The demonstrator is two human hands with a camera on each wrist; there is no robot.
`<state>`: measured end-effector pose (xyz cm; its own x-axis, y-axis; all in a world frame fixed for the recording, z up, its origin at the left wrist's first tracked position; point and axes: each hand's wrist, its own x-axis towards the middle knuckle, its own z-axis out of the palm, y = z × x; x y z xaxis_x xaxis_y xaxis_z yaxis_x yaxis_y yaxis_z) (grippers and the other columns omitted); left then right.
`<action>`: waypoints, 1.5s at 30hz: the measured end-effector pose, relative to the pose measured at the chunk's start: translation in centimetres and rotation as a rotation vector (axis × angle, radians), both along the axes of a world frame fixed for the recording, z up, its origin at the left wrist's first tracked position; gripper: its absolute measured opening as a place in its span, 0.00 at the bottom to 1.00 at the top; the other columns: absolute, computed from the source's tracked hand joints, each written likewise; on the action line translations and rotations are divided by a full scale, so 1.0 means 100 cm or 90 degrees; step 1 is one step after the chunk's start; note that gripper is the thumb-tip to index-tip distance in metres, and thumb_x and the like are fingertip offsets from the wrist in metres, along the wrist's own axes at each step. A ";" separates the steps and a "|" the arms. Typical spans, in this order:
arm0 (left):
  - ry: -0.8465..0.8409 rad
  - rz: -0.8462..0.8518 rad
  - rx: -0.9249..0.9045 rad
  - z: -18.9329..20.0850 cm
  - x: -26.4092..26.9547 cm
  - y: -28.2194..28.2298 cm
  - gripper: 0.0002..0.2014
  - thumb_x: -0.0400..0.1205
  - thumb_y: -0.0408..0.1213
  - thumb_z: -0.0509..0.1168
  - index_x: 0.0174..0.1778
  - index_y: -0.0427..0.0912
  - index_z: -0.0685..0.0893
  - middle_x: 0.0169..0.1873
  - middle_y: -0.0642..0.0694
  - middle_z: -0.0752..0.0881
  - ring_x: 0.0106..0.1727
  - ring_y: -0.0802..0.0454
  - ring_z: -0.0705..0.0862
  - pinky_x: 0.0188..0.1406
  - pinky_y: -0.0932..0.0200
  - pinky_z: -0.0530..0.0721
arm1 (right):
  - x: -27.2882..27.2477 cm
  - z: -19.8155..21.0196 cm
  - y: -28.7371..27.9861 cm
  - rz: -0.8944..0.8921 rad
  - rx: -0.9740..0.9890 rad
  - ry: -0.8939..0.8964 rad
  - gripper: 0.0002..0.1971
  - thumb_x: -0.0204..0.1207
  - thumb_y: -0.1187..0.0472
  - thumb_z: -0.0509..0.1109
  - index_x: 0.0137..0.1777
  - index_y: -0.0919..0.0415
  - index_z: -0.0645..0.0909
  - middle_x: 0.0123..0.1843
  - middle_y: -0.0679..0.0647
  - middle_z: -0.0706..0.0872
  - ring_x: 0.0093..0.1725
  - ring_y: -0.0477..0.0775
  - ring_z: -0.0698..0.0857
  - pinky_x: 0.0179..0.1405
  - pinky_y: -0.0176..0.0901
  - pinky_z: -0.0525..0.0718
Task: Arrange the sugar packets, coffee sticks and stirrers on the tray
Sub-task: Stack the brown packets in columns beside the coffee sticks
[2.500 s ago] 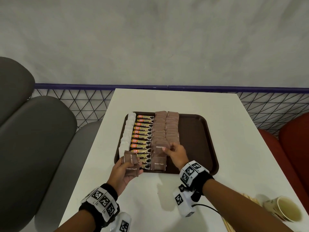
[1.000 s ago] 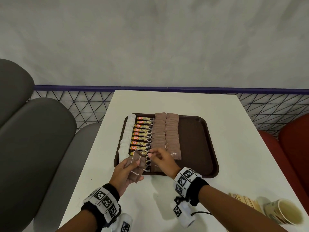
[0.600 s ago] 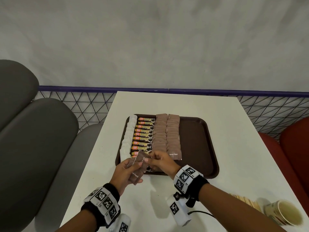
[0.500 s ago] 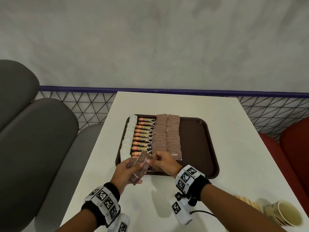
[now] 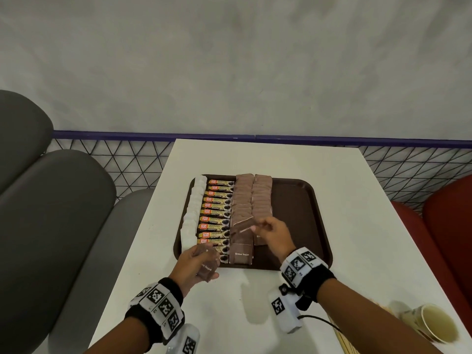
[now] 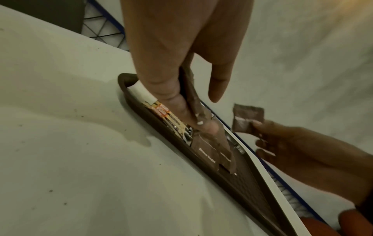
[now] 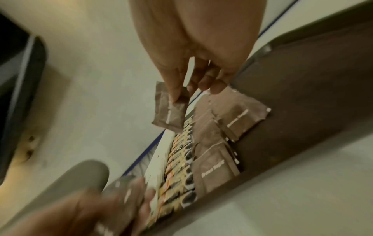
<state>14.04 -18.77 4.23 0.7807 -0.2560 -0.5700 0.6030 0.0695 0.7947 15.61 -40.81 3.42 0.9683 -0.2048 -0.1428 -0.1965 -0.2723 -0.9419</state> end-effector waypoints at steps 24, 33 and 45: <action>0.033 0.030 -0.023 -0.006 0.007 0.014 0.14 0.80 0.27 0.62 0.61 0.39 0.82 0.49 0.32 0.86 0.51 0.40 0.86 0.40 0.46 0.88 | -0.003 -0.052 -0.030 -0.078 -0.295 0.264 0.17 0.67 0.53 0.77 0.28 0.48 0.69 0.47 0.56 0.87 0.50 0.58 0.83 0.51 0.46 0.81; -0.013 0.004 0.023 -0.002 0.006 0.008 0.08 0.81 0.32 0.65 0.55 0.44 0.84 0.50 0.39 0.88 0.45 0.47 0.87 0.42 0.51 0.89 | -0.007 -0.040 -0.026 -0.089 -0.364 0.180 0.17 0.68 0.56 0.76 0.49 0.54 0.70 0.50 0.52 0.81 0.57 0.55 0.73 0.57 0.49 0.77; -0.049 0.044 0.009 0.004 0.002 0.001 0.08 0.79 0.33 0.67 0.54 0.40 0.82 0.45 0.40 0.87 0.36 0.48 0.88 0.35 0.54 0.87 | -0.008 -0.003 0.040 0.183 0.016 0.010 0.07 0.75 0.57 0.71 0.48 0.55 0.76 0.43 0.47 0.80 0.43 0.44 0.80 0.50 0.40 0.79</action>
<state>14.24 -18.66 4.61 0.8383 -0.1923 -0.5102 0.5337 0.0978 0.8400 14.79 -36.83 3.12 0.9838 0.0809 -0.1597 -0.1293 -0.2957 -0.9465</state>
